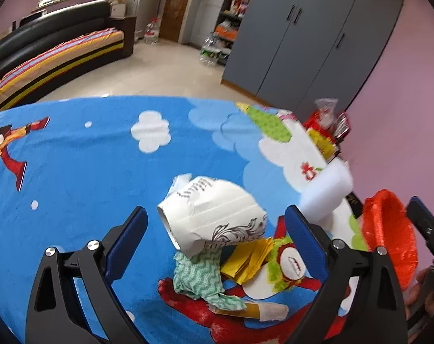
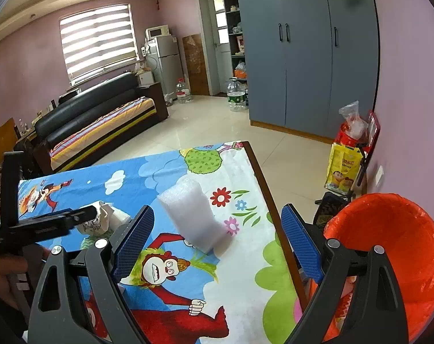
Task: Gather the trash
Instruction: 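Grasp the printed white paper with the left tool, then grasp a white foam block with the right tool while the left tool holds the paper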
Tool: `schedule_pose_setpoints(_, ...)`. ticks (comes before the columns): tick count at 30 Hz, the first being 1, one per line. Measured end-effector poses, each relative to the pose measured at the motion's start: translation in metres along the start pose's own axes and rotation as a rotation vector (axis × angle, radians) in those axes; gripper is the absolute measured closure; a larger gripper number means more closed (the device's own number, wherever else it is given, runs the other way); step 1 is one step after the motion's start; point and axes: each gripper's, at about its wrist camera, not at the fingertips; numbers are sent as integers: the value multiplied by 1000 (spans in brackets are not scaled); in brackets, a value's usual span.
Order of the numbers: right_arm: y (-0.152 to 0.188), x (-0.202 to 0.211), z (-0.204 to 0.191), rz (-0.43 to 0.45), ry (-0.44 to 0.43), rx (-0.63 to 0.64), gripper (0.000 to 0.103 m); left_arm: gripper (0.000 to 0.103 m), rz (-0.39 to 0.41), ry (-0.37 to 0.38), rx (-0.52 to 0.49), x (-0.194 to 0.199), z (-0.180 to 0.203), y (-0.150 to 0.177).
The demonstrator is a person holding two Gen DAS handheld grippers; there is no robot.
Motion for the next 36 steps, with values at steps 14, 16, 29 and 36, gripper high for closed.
schedule_pose_setpoints(14,3,-28,-9,-46,-26,29,18,28,-47,-30,-5,-10,-4,-1)
schedule_pose_setpoints(16,2,-33,-12,-53,-29,36,18,28,-40,-29,-1,-6,-7,0)
schedule_pose_setpoints(29,-2,-85,-18,-117,-45,81,18,28,19,-14,52,24,-37,-5)
schedule_pose_setpoints(36,-2,-112,-10,-169,-31,60,18,28,37,-13,60,32,-43,-7)
Point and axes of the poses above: each gripper's, at about its wrist camera, not at the fingertips, and x roughly against the way its jaws point, z to its right, y to its underside, and after that the axes turned 15 degrees about -y, right-handed
